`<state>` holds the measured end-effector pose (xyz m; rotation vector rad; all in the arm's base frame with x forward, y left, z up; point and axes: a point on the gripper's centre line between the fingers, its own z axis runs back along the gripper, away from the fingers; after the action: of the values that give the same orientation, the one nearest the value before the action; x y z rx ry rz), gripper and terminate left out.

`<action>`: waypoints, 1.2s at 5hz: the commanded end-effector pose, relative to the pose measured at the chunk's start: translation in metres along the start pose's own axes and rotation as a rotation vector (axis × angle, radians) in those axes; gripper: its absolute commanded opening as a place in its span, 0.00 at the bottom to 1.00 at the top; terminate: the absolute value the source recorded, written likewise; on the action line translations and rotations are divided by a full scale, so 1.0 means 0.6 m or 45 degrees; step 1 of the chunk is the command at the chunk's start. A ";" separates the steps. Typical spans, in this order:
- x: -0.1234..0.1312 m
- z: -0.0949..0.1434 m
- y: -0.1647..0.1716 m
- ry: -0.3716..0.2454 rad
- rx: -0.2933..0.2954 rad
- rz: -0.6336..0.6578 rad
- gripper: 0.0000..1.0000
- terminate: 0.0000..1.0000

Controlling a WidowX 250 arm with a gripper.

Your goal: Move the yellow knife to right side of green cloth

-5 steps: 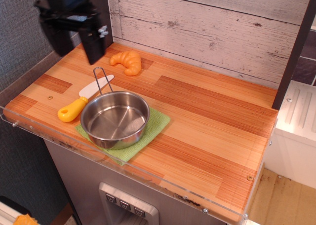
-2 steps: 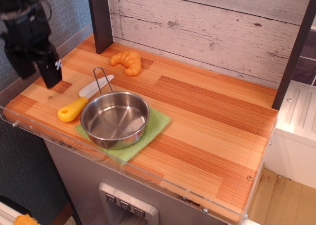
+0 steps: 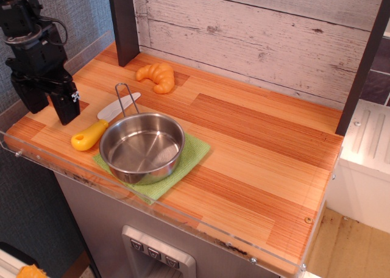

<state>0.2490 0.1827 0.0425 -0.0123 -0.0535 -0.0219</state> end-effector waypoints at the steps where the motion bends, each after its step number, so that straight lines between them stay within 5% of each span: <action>1: 0.013 0.000 -0.030 -0.002 0.038 -0.055 1.00 0.00; 5: 0.018 -0.057 -0.048 0.102 0.095 -0.047 1.00 0.00; 6: 0.013 -0.064 -0.048 0.122 0.106 -0.054 0.00 0.00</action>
<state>0.2601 0.1534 0.0052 0.0673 0.0370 -0.0529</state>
